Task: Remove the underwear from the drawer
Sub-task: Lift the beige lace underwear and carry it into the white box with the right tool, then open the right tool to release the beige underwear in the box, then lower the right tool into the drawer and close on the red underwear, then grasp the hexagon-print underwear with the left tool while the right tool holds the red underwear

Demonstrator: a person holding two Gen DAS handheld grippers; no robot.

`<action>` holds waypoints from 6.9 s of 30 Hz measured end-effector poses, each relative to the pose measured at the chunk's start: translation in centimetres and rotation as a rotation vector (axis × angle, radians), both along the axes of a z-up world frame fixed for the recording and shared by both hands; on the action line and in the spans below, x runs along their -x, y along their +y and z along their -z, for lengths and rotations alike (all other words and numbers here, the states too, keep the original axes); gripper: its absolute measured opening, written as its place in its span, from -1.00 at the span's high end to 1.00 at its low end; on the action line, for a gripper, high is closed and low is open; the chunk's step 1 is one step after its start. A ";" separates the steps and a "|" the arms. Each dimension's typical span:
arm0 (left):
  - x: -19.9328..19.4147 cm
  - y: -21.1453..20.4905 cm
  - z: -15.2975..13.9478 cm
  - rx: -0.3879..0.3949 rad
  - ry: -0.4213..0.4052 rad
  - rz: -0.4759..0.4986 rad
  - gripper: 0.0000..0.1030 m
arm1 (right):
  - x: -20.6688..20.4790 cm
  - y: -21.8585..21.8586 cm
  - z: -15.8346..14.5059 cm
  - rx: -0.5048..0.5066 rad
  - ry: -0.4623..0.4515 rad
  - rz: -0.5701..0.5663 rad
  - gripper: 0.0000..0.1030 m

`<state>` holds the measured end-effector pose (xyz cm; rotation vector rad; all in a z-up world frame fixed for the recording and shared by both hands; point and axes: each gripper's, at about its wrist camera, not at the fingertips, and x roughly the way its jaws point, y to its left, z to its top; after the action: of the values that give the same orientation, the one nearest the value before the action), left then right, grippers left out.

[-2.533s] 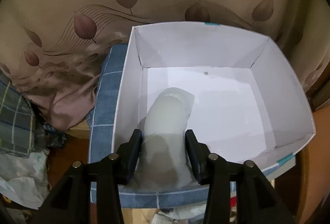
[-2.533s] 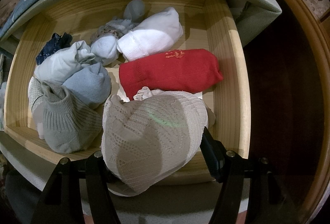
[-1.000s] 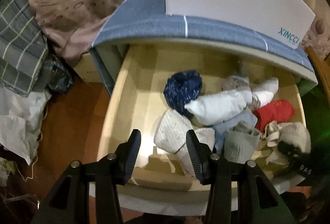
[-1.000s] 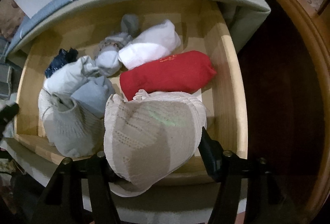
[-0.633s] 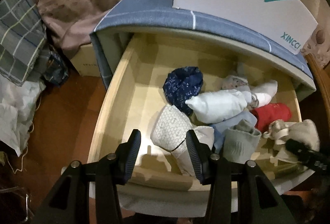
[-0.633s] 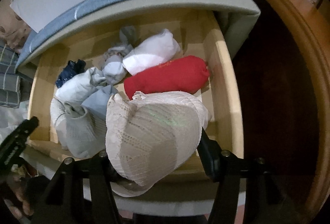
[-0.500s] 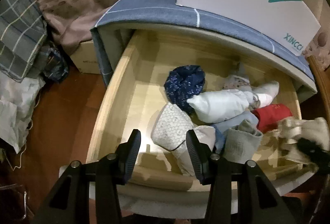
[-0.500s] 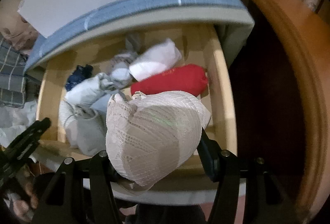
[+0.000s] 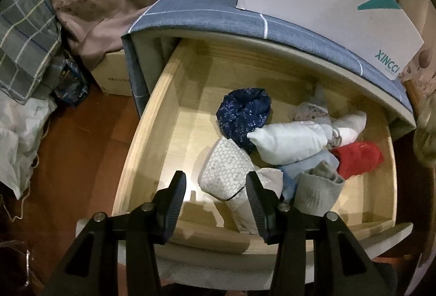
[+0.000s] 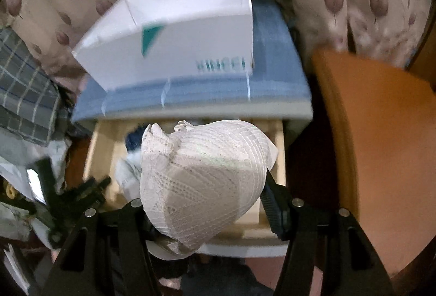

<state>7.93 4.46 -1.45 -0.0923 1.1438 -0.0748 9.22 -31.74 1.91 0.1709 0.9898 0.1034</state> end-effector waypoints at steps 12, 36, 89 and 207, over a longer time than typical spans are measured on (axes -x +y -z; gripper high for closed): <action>-0.1 0.4 0.2 0.035 0.002 -0.020 0.10 | -5.9 0.5 -12.2 0.074 -0.236 -0.021 -0.08; -0.2 0.7 -0.1 0.053 -0.026 -0.015 0.10 | -21.3 4.6 -4.0 0.303 -0.082 -0.080 -0.10; -0.4 0.6 0.6 0.026 0.016 0.004 0.10 | -8.8 2.9 10.7 0.181 0.263 -0.379 -0.50; -7.2 -2.4 9.0 0.044 0.528 -0.104 -0.26 | -5.7 -2.2 21.5 -0.110 0.454 0.060 0.21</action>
<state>15.12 2.09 -10.49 -0.2194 1.6628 0.0199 14.88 -33.90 -19.56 0.3344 1.4316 0.0646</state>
